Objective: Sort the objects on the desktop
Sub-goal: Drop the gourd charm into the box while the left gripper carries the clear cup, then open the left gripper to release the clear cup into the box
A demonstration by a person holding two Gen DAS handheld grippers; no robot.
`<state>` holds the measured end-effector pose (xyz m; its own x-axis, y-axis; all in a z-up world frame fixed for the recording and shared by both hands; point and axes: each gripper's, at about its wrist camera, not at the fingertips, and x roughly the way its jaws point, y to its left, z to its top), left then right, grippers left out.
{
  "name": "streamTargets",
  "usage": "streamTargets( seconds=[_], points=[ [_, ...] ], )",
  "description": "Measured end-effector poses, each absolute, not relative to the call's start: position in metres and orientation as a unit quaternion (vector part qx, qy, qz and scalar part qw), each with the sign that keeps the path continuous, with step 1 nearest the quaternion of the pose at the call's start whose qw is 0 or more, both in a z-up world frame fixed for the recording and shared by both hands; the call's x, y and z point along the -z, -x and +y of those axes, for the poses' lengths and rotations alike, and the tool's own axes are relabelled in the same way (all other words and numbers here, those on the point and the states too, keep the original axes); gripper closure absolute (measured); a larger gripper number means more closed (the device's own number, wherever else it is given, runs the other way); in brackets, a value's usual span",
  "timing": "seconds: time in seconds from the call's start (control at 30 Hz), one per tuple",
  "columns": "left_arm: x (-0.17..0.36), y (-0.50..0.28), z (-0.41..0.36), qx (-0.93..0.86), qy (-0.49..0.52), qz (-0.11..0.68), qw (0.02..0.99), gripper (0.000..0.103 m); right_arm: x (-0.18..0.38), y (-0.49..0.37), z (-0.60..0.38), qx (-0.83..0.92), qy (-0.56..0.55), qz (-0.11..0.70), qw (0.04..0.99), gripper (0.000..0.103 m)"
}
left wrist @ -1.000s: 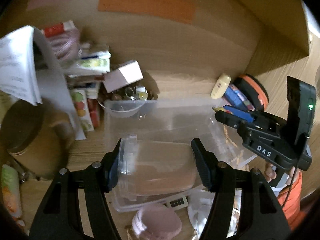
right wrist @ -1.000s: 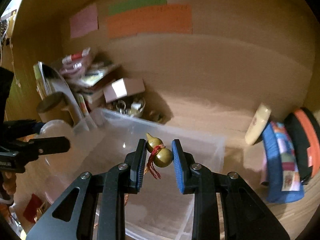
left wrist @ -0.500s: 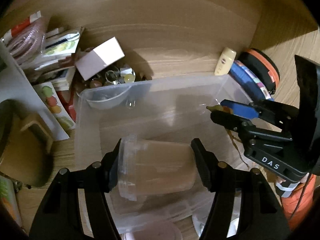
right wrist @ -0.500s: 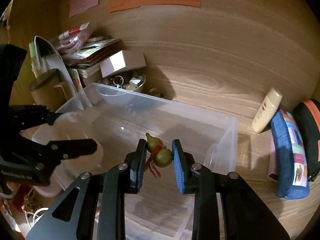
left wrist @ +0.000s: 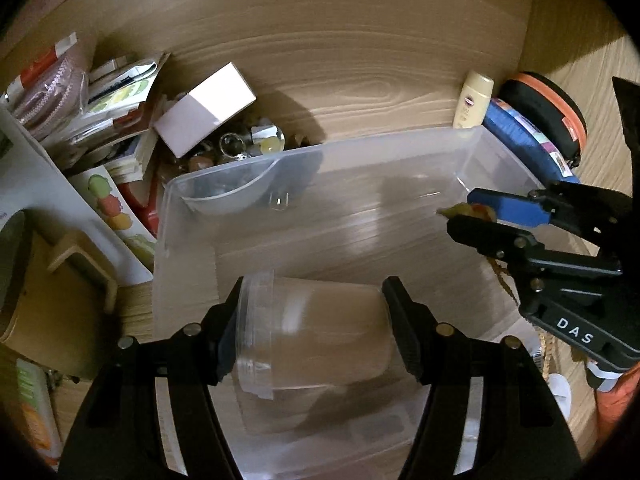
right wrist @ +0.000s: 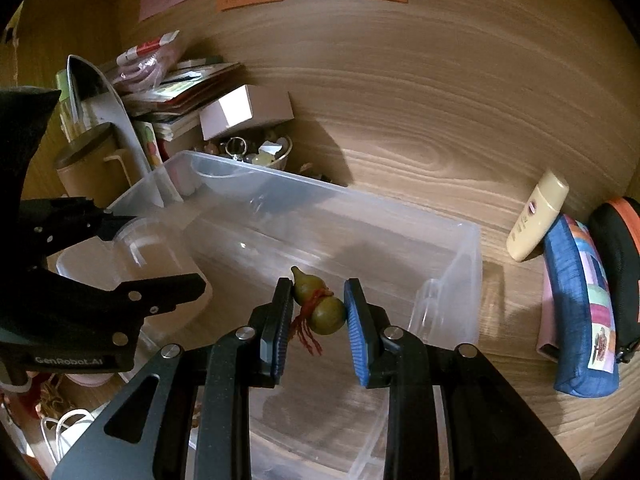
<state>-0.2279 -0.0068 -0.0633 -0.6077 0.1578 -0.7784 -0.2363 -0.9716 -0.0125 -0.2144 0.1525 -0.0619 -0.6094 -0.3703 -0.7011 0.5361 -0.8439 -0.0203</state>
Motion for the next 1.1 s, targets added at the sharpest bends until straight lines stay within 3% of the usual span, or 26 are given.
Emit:
streamTargets(
  seconds=[0.1, 0.17, 0.2, 0.4, 0.77, 1.1],
  points=[
    [0.061, 0.228, -0.008, -0.896, 0.429, 0.042, 0.106, 0.036, 0.060, 0.213, 0.152, 0.890, -0.359, 0.114, 0.256, 0.075],
    [0.060, 0.227, -0.007, -0.896, 0.429, 0.042, 0.104, 0.036, 0.058, 0.212, 0.152, 0.894, -0.353, 0.116, 0.252, 0.057],
    [0.059, 0.226, -0.007, -0.897, 0.428, 0.044, 0.104, 0.036, 0.056, 0.210, 0.153, 0.898, -0.345, 0.117, 0.248, 0.054],
    [0.045, 0.220, -0.010, -0.905, 0.412, 0.046, 0.092, 0.029, 0.044, 0.206, 0.160, 0.909, -0.324, 0.101, 0.243, 0.050],
    [0.021, 0.202, -0.028, -0.924, 0.374, 0.044, 0.067, 0.012, 0.035, 0.205, 0.169, 0.918, -0.311, 0.070, 0.236, 0.023],
    [0.001, 0.164, -0.037, -0.937, 0.341, 0.051, 0.053, 0.009, 0.013, 0.193, 0.174, 0.923, -0.291, 0.058, 0.245, 0.022]
  ],
)
